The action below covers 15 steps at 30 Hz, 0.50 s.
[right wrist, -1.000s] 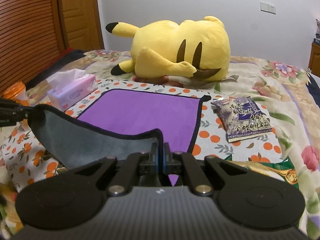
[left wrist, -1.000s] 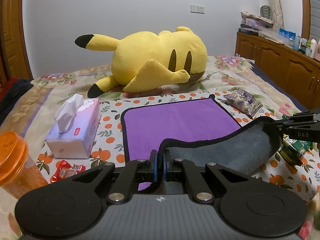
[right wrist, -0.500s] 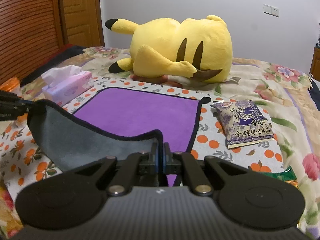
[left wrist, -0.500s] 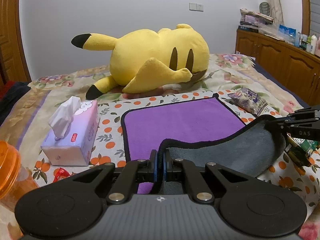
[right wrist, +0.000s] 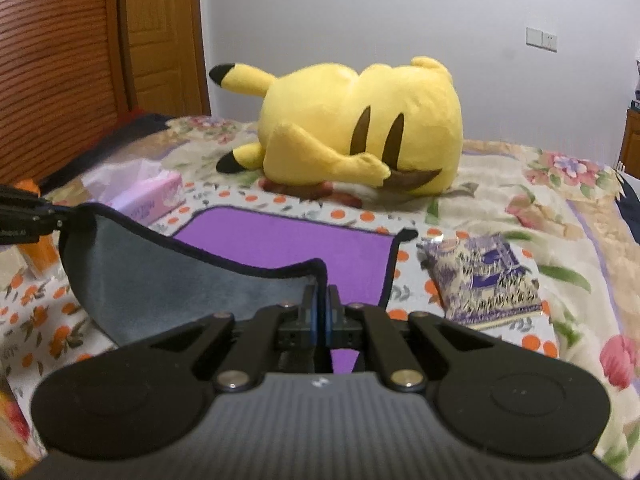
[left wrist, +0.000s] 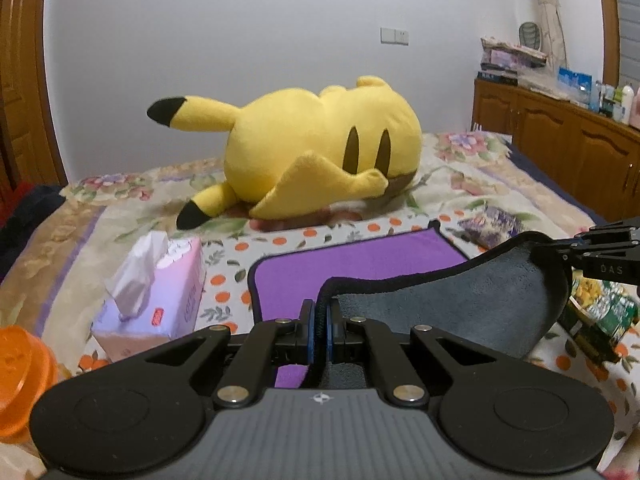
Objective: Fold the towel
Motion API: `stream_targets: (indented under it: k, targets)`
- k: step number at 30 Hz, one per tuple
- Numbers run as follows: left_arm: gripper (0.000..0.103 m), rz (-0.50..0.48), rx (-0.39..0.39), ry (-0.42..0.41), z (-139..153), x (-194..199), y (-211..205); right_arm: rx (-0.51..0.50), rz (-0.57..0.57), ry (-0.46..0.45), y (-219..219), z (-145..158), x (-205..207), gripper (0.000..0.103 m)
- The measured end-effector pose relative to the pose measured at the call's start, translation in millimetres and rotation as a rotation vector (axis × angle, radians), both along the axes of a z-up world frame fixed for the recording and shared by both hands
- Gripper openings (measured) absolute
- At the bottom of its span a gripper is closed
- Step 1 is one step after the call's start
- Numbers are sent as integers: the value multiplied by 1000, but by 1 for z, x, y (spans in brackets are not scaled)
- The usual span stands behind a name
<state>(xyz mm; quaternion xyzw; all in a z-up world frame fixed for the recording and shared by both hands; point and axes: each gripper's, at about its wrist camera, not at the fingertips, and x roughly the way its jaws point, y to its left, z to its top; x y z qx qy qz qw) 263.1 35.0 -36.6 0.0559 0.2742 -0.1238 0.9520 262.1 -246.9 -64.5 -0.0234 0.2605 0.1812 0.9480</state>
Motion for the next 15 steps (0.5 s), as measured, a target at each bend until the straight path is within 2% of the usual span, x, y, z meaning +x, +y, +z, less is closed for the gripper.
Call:
stream_targets:
  k: [6,15]
  targets:
    - [6,7,-2,-38,13,4,-1,7,-9,-30,-4,7,6,4]
    - [6,29,19,-61,15,21,-4,-21,-6,-49,-1,11,22,4]
